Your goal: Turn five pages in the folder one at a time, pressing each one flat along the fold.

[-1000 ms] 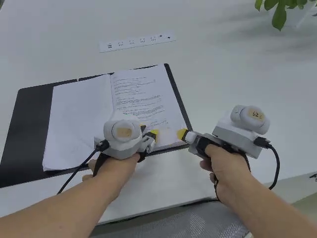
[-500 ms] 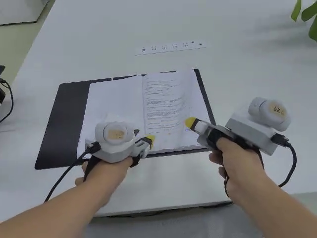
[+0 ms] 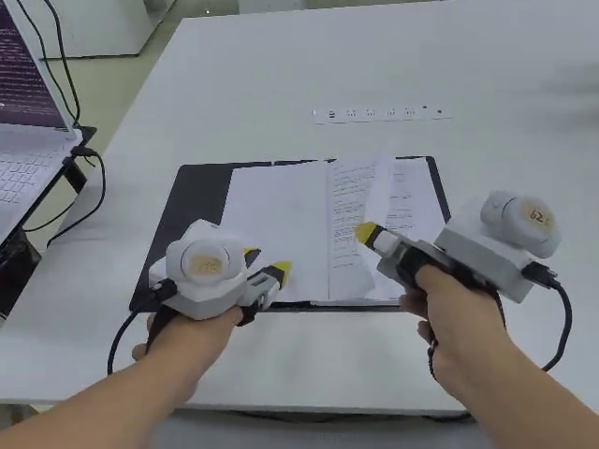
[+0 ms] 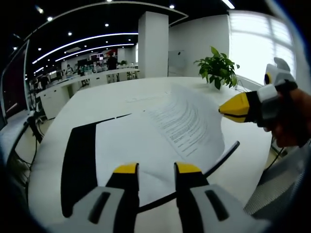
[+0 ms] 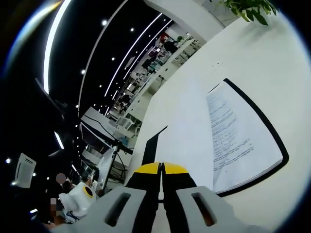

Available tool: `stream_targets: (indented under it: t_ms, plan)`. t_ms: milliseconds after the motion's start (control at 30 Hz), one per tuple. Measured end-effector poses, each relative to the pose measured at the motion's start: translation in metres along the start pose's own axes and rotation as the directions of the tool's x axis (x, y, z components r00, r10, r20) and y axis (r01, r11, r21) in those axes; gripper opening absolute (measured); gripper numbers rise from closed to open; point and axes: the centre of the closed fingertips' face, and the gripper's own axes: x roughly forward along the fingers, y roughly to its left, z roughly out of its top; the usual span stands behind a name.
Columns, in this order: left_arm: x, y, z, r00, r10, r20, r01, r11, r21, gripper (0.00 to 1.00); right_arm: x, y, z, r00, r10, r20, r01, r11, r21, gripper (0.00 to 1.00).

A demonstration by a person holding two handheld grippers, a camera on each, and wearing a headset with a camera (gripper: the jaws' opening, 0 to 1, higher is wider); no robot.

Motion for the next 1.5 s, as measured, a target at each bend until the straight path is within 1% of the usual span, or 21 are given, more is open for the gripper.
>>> stream_targets:
  t_ms: [33, 100, 167, 267, 300, 400, 433, 467, 567, 667, 867, 1133, 1200, 1300, 1333, 1400, 1500]
  plan:
    - [-0.003, 0.003, 0.002, 1.0, 0.003, 0.008, -0.003, 1.0, -0.004, 0.28, 0.003, 0.005, -0.003, 1.0, 0.005, -0.004, -0.005, 1.0, -0.005, 0.0]
    - [-0.007, 0.007, 0.004, 0.9999, 0.006, 0.014, -0.005, 1.0, -0.004, 0.28, 0.009, 0.01, -0.005, 0.9999, 0.011, -0.011, -0.011, 1.0, -0.007, 0.0]
    - [-0.014, 0.013, 0.008, 0.9996, 0.009, 0.028, -0.009, 1.0, -0.01, 0.28, 0.012, 0.017, -0.009, 0.9997, 0.018, -0.017, -0.018, 1.0, -0.013, 0.0]
    - [-0.022, 0.023, 0.009, 0.9992, 0.017, 0.037, -0.016, 1.0, -0.017, 0.28, 0.019, 0.031, -0.018, 0.9993, 0.023, -0.03, -0.024, 0.999, -0.034, 0.0]
    - [-0.025, 0.025, 0.009, 0.999, 0.019, 0.041, -0.018, 1.0, -0.018, 0.28, 0.022, 0.03, -0.019, 0.9991, 0.024, -0.035, -0.026, 0.999, -0.033, 0.0]
    - [-0.033, 0.037, 0.007, 0.9984, 0.035, 0.044, -0.034, 0.999, -0.022, 0.28, 0.034, 0.036, -0.026, 0.9982, 0.027, -0.054, -0.03, 0.998, -0.054, 0.0]
    - [-0.034, 0.039, 0.007, 0.9983, 0.038, 0.045, -0.037, 0.999, -0.023, 0.28, 0.036, 0.037, -0.028, 0.998, 0.027, -0.057, -0.03, 0.998, -0.056, 0.0]
    - [-0.038, 0.045, 0.006, 0.9976, 0.049, 0.048, -0.048, 0.999, -0.026, 0.28, 0.041, 0.039, -0.032, 0.9975, 0.024, -0.066, -0.028, 0.998, -0.062, 0.0]
    - [-0.045, 0.055, 0.003, 0.9966, 0.065, 0.051, -0.063, 0.997, -0.038, 0.28, 0.048, 0.047, -0.044, 0.9959, 0.023, -0.087, -0.03, 0.996, -0.084, 0.0]
    - [-0.051, 0.063, 0.001, 0.9954, 0.079, 0.055, -0.077, 0.996, -0.046, 0.28, 0.055, 0.052, -0.055, 0.9938, 0.019, -0.109, -0.03, 0.994, -0.101, 0.0]
    - [-0.06, 0.075, -0.006, 0.9934, 0.101, 0.056, -0.097, 0.993, -0.067, 0.28, 0.075, 0.054, -0.073, 0.9893, -0.001, -0.146, -0.019, 0.991, -0.131, 0.0]
    - [-0.065, 0.086, -0.01, 0.9916, 0.116, 0.057, -0.111, 0.991, -0.078, 0.27, 0.095, 0.054, -0.095, 0.9815, -0.019, -0.191, -0.013, 0.986, -0.164, 0.0]
    - [-0.067, 0.088, -0.01, 0.9911, 0.119, 0.06, -0.114, 0.99, -0.084, 0.27, 0.1, 0.053, -0.103, 0.9776, -0.026, -0.209, -0.011, 0.984, -0.177, 0.0]
    - [-0.069, 0.09, -0.011, 0.9909, 0.122, 0.058, -0.116, 0.989, -0.088, 0.27, 0.109, 0.051, -0.122, 0.9661, -0.032, -0.256, -0.015, 0.984, -0.178, 0.0]
    - [-0.069, 0.091, -0.011, 0.9907, 0.123, 0.058, -0.118, 0.989, -0.088, 0.27, 0.111, 0.051, -0.124, 0.9662, -0.033, -0.256, -0.015, 0.983, -0.184, 0.0]
    - [-0.07, 0.093, -0.012, 0.9904, 0.126, 0.057, -0.12, 0.988, -0.095, 0.27, 0.115, 0.049, -0.136, 0.9579, -0.042, -0.284, -0.013, 0.982, -0.187, 0.0]
    - [-0.071, 0.096, -0.013, 0.99, 0.129, 0.056, -0.124, 0.987, -0.099, 0.27, 0.123, 0.046, -0.148, 0.9505, -0.055, -0.306, -0.008, 0.98, -0.2, 0.0]
